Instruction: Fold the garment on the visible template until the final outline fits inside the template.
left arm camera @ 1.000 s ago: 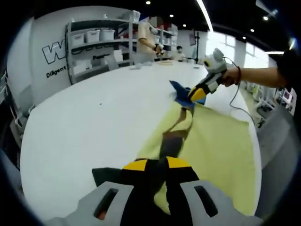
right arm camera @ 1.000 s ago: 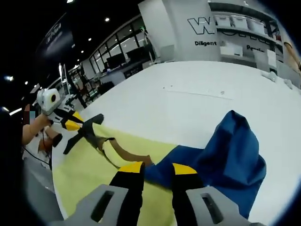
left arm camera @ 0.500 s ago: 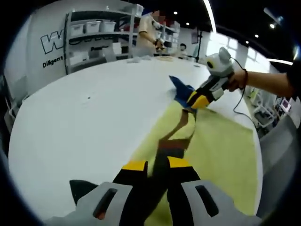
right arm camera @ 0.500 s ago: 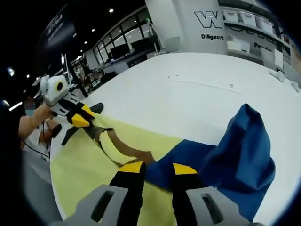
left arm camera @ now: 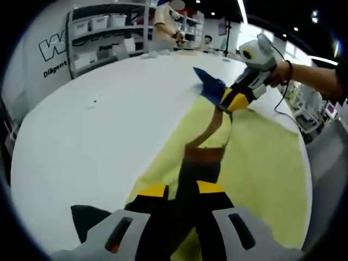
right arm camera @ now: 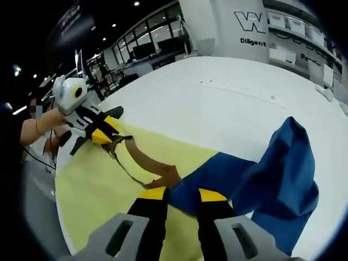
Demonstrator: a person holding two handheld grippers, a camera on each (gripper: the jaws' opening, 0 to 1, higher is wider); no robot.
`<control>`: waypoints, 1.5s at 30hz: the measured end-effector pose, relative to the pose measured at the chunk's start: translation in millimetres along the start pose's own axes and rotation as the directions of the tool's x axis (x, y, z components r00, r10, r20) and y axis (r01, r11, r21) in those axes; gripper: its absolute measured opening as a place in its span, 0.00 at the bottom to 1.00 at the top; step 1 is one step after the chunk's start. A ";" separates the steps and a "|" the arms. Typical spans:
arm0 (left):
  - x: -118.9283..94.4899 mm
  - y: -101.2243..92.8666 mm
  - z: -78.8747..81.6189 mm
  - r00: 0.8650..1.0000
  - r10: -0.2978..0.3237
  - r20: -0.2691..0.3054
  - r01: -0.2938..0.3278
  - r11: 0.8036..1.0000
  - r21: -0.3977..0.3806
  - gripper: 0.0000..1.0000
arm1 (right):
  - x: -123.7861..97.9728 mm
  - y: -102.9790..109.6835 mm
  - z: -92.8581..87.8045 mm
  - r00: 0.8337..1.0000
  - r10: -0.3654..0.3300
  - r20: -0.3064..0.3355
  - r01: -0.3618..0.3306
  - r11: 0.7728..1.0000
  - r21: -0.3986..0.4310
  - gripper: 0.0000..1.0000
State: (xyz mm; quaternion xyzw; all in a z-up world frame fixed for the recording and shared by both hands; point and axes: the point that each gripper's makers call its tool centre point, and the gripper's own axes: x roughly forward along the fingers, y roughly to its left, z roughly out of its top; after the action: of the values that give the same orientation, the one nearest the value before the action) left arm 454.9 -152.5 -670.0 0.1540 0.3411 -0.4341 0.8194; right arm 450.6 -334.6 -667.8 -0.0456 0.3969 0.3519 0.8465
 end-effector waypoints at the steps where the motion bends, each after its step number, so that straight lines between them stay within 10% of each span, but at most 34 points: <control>1: 0.0 -1.2 0.5 1.000 0.000 0.002 0.000 1.000 0.012 0.22 | -0.3 -0.1 -0.3 1.000 0.001 0.001 -0.001 1.000 -0.003 0.14; 33: -5.1 -5.4 2.6 1.000 -0.008 0.005 0.008 0.998 0.060 0.05 | -9.2 8.3 -4.1 1.000 0.028 -0.010 -0.029 0.989 -0.142 0.00; 45: -35.8 7.6 35.3 0.992 0.073 0.099 -0.081 0.994 0.072 0.05 | -23.3 10.6 22.3 0.999 0.011 0.046 -0.002 0.981 -0.196 0.00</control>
State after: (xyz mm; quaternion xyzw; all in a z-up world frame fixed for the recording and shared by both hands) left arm 462.1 -145.8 -620.2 0.1770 0.2784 -0.4216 0.8446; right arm 448.0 -331.7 -634.0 -0.1193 0.3405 0.3930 0.8458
